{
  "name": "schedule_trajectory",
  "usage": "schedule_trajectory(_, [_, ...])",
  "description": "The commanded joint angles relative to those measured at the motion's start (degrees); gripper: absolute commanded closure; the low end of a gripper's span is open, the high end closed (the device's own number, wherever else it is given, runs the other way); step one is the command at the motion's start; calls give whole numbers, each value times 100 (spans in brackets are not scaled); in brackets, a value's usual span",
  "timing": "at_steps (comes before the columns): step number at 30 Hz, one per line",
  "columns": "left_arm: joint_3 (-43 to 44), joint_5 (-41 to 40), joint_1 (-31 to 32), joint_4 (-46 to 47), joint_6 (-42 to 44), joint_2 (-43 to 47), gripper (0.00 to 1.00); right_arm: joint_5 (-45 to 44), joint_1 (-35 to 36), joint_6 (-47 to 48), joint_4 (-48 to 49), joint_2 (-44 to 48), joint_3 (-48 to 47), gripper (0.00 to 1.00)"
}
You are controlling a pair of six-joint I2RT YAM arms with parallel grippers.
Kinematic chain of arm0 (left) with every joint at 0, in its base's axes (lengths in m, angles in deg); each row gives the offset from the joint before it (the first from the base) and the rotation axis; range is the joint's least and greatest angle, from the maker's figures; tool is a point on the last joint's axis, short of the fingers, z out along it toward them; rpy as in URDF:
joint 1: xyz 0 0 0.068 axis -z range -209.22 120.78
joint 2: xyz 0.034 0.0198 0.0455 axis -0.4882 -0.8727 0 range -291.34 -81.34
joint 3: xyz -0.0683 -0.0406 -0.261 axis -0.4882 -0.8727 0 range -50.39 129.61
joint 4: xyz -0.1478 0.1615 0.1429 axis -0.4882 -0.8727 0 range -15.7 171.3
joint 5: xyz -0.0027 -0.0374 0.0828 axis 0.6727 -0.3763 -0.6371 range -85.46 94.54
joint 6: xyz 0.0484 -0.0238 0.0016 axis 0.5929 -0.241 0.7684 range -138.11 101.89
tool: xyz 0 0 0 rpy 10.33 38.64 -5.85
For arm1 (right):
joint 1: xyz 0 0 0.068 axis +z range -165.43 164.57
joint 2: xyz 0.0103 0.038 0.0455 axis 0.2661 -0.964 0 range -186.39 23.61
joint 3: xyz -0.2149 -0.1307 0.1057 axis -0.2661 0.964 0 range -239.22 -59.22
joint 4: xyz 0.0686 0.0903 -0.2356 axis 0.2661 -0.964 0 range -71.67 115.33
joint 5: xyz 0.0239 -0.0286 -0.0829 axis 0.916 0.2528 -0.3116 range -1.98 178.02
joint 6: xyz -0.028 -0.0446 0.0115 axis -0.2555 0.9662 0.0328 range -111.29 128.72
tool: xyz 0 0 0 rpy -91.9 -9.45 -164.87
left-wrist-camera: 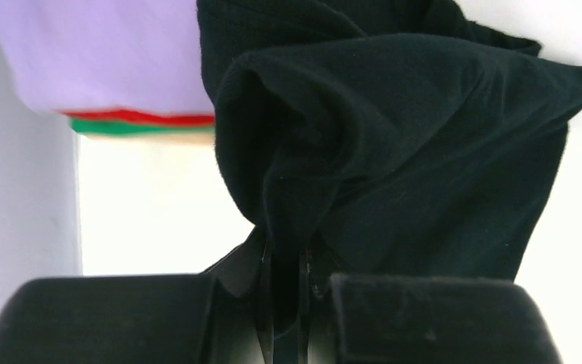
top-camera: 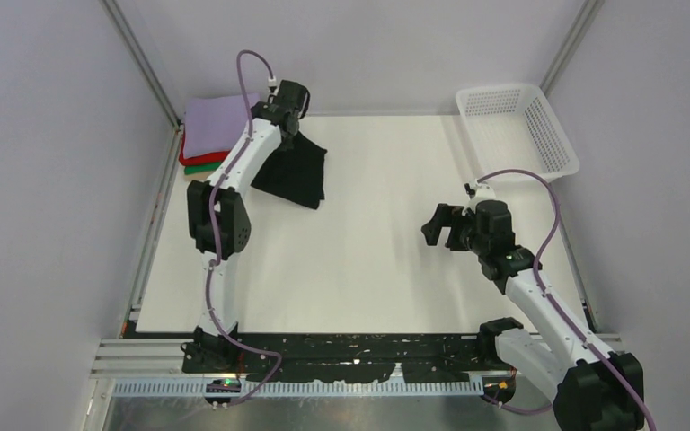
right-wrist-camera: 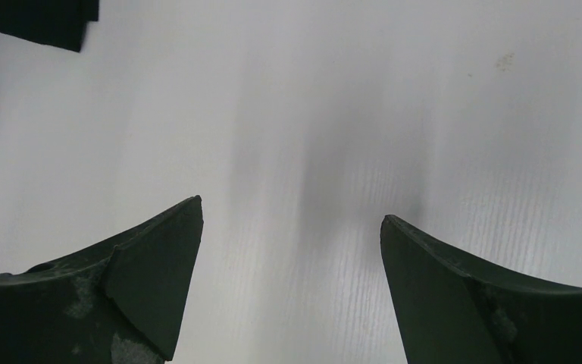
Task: Fold and stack the t-shirts
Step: Put the neatly folded tshirt into the corner of the board with the left arm
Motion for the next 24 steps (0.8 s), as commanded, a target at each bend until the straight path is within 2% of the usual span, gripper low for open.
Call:
schedule_trajectory(1, [1205, -683, -274, 63, 895, -363, 100, -395, -49, 168, 114, -115, -228, 5])
schedule_trajectory(4, [1583, -737, -479, 194, 1189, -473, 100, -407, -60, 219, 122, -275, -246, 5])
schedule_trajectory(10, [1523, -768, -775, 808, 1607, -164, 100, -437, -110, 235, 87, -557, -340, 5])
schedule_trajectory(16, [1698, -603, -797, 1319, 1985, 153, 100, -291, -132, 246, 113, -764, -387, 5])
schedule_trajectory(24, [1941, -648, -810, 1848, 2087, 424, 100, -290, -139, 231, 191, -769, -324, 5])
